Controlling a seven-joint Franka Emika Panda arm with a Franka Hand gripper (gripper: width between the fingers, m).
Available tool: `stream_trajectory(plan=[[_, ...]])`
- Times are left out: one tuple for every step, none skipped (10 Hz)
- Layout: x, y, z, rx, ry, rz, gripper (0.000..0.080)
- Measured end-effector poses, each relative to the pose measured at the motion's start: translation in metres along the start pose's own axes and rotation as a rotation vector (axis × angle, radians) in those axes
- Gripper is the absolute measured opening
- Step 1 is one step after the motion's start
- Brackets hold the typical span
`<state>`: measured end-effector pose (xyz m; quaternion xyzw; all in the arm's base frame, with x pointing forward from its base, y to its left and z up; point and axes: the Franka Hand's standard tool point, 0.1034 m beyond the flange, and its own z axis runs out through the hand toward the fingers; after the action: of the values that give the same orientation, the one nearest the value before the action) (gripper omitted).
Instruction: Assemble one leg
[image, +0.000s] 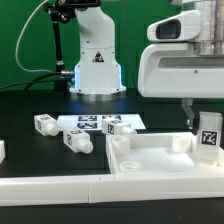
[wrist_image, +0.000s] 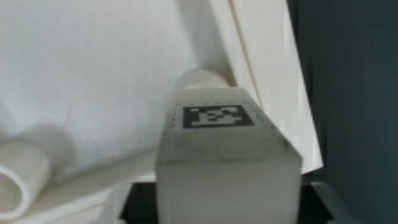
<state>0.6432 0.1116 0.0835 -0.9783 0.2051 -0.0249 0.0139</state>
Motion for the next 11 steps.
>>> stream_trajectory(plan=[[0.0004,0.0010,0.0011,0.000,0.004,0.077,0.0285],[0.0038,0.0030,0.0017,0.011,0.031,0.152,0.0285],[0.0032,0.0033,0.0022,0.019,0.050,0.308,0.0285],[0.0030,0.0048,0.0021,0.019,0.048,0.474,0.0285],[0.0030,0.0067,0.0025,0.028,0.037,0.669,0.0285],[0.0024,0.0090,0.0031,0.040,0.022,0.833,0.0285],[0.0017,0.0098,0.0035,0.048,0.006,1.017,0.0287],[0.0011,0.0105,0.0034,0.049,-0.002,1.113,0.0287],[0.0019,0.0097,0.0030,0.039,-0.011,1.113,0.0287],[0.0017,0.0100,0.0033,0.037,-0.011,1.098,0.0287],[0.0018,0.0098,0.0035,0.038,-0.010,1.098,0.0287]])
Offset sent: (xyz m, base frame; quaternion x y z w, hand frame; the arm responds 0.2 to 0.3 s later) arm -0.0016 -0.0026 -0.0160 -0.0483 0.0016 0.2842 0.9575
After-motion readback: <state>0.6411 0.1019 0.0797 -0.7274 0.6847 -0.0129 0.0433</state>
